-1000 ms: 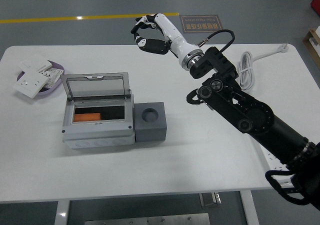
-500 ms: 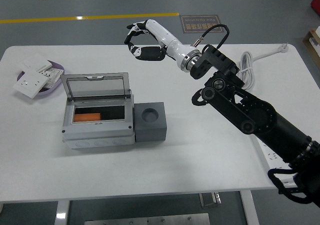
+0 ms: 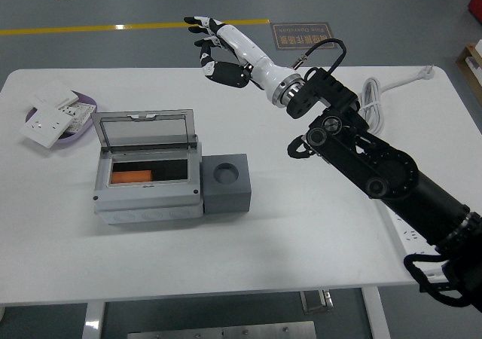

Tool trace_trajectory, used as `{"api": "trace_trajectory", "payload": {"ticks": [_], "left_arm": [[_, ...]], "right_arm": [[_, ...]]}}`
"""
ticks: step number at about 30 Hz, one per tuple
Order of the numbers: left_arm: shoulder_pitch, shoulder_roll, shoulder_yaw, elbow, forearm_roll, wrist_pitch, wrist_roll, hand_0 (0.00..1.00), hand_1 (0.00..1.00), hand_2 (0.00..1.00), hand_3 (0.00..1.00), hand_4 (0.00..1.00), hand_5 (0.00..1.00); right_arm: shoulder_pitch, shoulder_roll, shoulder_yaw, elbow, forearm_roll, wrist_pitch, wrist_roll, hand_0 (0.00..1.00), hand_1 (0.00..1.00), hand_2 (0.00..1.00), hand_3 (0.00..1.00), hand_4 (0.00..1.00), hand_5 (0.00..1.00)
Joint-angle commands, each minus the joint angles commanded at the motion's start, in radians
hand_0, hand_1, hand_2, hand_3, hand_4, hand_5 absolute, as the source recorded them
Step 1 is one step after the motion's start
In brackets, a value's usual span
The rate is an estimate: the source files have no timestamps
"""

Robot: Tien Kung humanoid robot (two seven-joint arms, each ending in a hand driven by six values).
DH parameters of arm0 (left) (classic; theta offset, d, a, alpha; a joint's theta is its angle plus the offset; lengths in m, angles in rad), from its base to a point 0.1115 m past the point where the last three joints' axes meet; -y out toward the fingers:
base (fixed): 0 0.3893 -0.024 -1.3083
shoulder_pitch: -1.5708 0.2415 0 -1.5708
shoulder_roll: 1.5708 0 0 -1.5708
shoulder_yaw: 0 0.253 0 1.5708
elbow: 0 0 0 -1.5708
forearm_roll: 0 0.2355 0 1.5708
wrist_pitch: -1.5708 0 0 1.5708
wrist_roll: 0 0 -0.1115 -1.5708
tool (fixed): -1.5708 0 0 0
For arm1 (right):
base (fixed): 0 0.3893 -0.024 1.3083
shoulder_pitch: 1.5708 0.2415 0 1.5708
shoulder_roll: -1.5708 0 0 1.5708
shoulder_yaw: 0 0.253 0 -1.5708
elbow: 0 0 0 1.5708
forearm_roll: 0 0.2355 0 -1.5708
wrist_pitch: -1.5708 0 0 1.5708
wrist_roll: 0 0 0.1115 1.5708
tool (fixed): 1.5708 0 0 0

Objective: Pick up the cylinder from the cube,place it in the box,flap close box

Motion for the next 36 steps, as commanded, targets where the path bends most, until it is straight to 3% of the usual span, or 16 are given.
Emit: {"api": "trace_trajectory", "payload": {"ticks": [9,11,12,23,24,29,30,35,36], "left_arm": [[0.002,-0.001,0.002,0.0,-0.002,0.0,0.0,0.923,0.852,0.854,0.951,0.002,0.002],[0.003,-0.001,0.003,0.0,-0.002,0.0,0.001,0.923,0.852,0.854,0.951,0.002,0.002],[0.003,-0.001,0.003,0.0,-0.002,0.0,0.001,0.923,0.852,0.854,0.951,0.002,0.002],[0.006,-0.003,0.005,0.0,-0.004,0.0,-0.001,0.923,0.852,0.854,0.951,0.002,0.002],[0.007,-0.004,0.005,0.0,-0.004,0.0,-0.001,0.923,0.852,0.854,0.951,0.002,0.002],[0.008,-0.006,0.006,0.0,-0.004,0.001,0.001,0.923,0.852,0.854,0.951,0.002,0.002],[0.009,-0.006,0.007,0.0,-0.004,0.001,0.001,0.923,0.852,0.854,0.951,0.002,0.002],[0.009,-0.007,0.007,0.0,-0.003,0.002,0.002,0.923,0.852,0.854,0.951,0.002,0.002],[0.009,-0.007,0.007,0.0,-0.003,0.002,0.002,0.923,0.852,0.854,0.951,0.002,0.002]], "right_arm": [[-0.006,0.0,-0.009,-0.004,0.002,0.027,-0.014,0.939,0.886,0.935,0.988,0.002,0.002],[-0.008,0.0,-0.009,-0.004,0.006,0.027,-0.016,0.939,0.886,0.935,0.988,0.002,0.002],[-0.009,0.0,-0.007,-0.003,0.008,0.027,-0.016,0.97,0.933,0.967,0.998,0.002,0.002],[-0.02,0.0,0.004,0.007,0.026,0.016,-0.023,0.995,0.945,0.98,0.998,0.002,0.002],[-0.021,0.001,0.004,0.008,0.027,0.015,-0.023,0.998,0.937,0.979,0.985,0.907,0.534],[-0.02,0.005,0.001,0.008,0.031,0.011,-0.017,0.998,0.937,0.979,0.985,0.907,0.534],[-0.019,0.006,-0.002,0.006,0.031,0.011,-0.016,0.998,0.937,0.975,0.971,0.993,0.672],[-0.017,0.016,-0.016,-0.005,0.03,0.009,-0.012,0.998,0.937,0.975,0.971,0.993,0.672],[-0.018,0.018,-0.019,-0.008,0.034,0.007,-0.01,0.998,0.937,0.971,0.964,0.998,0.788]]}}
